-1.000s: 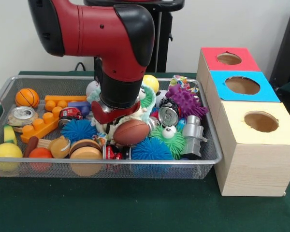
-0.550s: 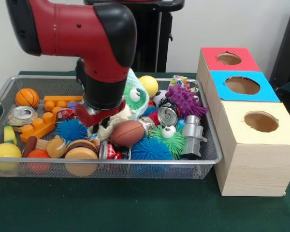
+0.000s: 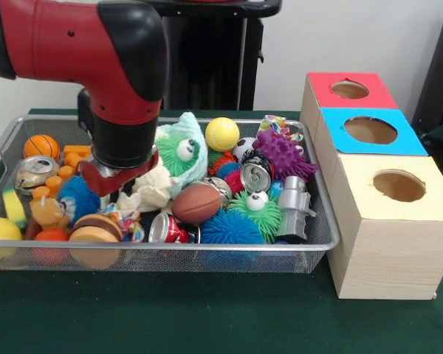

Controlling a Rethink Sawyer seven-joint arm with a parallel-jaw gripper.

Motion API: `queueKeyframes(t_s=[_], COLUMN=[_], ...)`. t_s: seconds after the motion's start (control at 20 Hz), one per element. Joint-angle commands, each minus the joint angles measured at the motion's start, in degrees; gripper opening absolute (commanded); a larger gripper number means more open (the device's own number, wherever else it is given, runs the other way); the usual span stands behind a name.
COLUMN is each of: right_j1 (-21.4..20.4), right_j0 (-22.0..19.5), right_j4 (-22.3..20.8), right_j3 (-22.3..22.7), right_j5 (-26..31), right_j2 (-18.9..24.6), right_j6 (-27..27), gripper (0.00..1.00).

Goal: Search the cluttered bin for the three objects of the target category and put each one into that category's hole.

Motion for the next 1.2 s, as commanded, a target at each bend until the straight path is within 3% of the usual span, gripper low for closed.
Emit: queueKeyframes(t_s=[0.05,0.5,0.8,1.05,1.2], right_j1=[-0.5,-0.8,-1.0,-1.5,-1.4], right_j0=[-2.8,-5.3,-7.2,-9.0,-9.8], right_j4=[-6.6,-6.5,-7.8,-9.6,-9.1], right_j3=[-6.9,-7.5,-8.6,-10.1,-11.4], right_j5=[4.0,4.2,5.0,7.4,7.8], right_j2=[2.5,3.4,4.3,5.6,5.6], right_j6=[-21.4,-26.1,-32.3,-43.4,-43.9], gripper=[0.0,0.0,0.0,0.0,0.0])
